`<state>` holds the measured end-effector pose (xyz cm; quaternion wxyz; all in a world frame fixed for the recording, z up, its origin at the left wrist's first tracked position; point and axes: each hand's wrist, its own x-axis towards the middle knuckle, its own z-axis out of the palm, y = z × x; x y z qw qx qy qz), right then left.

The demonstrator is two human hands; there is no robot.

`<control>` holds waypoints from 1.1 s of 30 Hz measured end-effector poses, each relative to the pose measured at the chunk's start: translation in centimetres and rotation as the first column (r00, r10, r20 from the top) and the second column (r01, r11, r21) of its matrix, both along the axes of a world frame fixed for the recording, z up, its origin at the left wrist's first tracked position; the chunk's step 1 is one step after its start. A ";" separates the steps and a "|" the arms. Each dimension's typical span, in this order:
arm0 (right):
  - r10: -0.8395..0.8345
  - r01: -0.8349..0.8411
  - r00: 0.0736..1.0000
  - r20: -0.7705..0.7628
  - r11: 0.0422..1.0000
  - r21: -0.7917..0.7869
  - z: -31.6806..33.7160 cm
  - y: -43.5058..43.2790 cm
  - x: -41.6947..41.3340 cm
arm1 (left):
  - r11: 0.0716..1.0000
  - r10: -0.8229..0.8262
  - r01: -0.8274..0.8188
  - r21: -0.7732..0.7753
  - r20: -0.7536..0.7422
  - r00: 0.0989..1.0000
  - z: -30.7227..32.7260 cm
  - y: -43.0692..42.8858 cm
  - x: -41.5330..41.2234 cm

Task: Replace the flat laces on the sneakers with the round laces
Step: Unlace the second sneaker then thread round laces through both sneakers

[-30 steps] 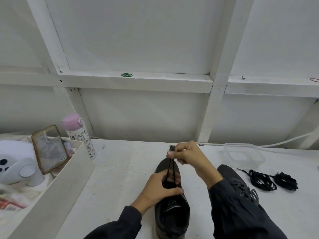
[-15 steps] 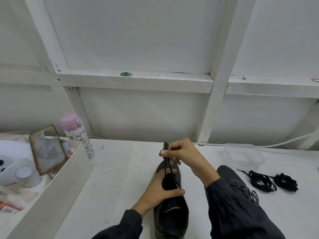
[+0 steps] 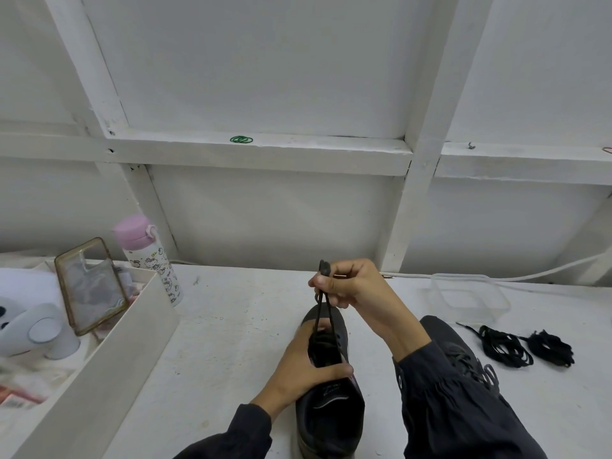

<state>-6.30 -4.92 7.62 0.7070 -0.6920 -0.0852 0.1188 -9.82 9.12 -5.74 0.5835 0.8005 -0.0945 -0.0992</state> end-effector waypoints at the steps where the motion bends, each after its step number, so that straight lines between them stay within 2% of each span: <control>1: 0.001 -0.001 1.000 0.021 1.000 -0.016 0.2 0.0 0.1 | 0.999 0.019 -0.018 -0.030 0.024 1.000 0.1 0.0 -0.2; 6: -0.016 0.022 0.997 0.072 0.995 -0.093 0.9 -0.3 0.6 | 0.972 0.116 -0.077 -0.220 0.169 0.979 1.8 -0.7 -1.1; 10: -0.040 0.045 0.998 0.058 0.994 -0.097 0.7 -0.3 0.4 | 0.913 0.164 -0.095 -0.398 0.143 0.976 4.9 -1.1 -1.3; 13: -0.062 0.067 0.997 0.042 0.990 -0.123 0.5 -0.7 -0.2 | 0.901 0.182 -0.110 -0.420 0.136 0.974 6.4 -0.7 -1.1; 16: -0.170 0.174 0.985 0.038 0.973 -0.149 -0.3 -1.7 -0.8 | 0.881 0.306 -0.227 -0.414 0.135 0.942 6.2 0.1 -0.9; 18: -0.269 0.286 0.958 0.097 0.912 -0.293 -2.0 -3.0 -1.3 | 0.837 0.410 -0.335 -0.433 0.091 0.907 5.3 0.9 -1.1; 20: -0.292 0.346 0.938 0.185 0.776 -0.527 -4.4 -4.7 -1.9 | 0.787 0.504 -0.453 -0.418 0.012 0.864 3.6 2.2 -1.4; 22: -0.216 0.288 0.956 0.197 0.578 -0.763 -6.7 -6.4 -2.8 | 0.753 0.579 -0.558 -0.349 -0.050 0.814 1.7 3.9 -1.5; 24: -0.137 0.147 0.986 0.098 0.415 -0.898 -8.5 -7.4 -3.7 | 0.755 0.628 -0.623 -0.205 -0.047 0.777 -0.1 5.8 -1.7; 27: -0.032 -0.072 0.996 -0.084 0.279 -0.957 -10.3 -7.6 -4.6 | 0.775 0.623 -0.624 0.101 0.045 0.781 -2.1 7.9 -1.7; 29: 0.034 -0.165 0.986 -0.162 0.198 -0.966 -11.0 -7.5 -4.5 | 0.735 0.606 -0.601 0.314 0.094 0.790 -2.5 8.8 -1.7; 33: 0.067 -0.234 0.971 -0.230 0.060 -0.970 -10.7 -7.7 -3.4 | 0.726 0.427 -0.432 0.535 0.143 0.893 -3.3 10.2 -1.6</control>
